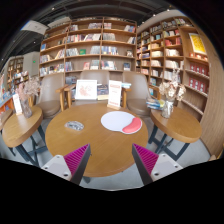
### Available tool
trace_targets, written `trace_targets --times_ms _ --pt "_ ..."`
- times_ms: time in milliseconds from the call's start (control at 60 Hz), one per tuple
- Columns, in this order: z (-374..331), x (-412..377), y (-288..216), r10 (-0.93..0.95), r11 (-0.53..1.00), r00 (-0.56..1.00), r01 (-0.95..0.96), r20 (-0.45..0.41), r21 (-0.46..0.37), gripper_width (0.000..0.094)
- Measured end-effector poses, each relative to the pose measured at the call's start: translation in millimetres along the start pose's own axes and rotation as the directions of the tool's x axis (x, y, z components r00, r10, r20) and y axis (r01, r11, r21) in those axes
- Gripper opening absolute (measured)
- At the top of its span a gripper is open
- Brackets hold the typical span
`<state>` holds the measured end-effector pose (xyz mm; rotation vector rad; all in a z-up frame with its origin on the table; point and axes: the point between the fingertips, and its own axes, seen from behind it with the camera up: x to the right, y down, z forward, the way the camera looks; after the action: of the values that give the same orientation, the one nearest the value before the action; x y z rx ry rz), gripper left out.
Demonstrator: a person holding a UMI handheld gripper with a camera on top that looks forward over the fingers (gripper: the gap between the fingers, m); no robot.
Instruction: Arrange mouse
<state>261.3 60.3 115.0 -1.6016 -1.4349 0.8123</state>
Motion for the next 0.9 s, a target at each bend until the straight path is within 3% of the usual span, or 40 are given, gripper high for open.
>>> trace_targets --times_ms 550,900 --pt "93.9 -152.1 12.6 -0.059 0.996 0.988 0.068 0.145 -0.06 0.0855" --pt "186.7 -187.3 20.0 -0.044 0.994 0.987 0.06 0.156 -0.096 0.0853"
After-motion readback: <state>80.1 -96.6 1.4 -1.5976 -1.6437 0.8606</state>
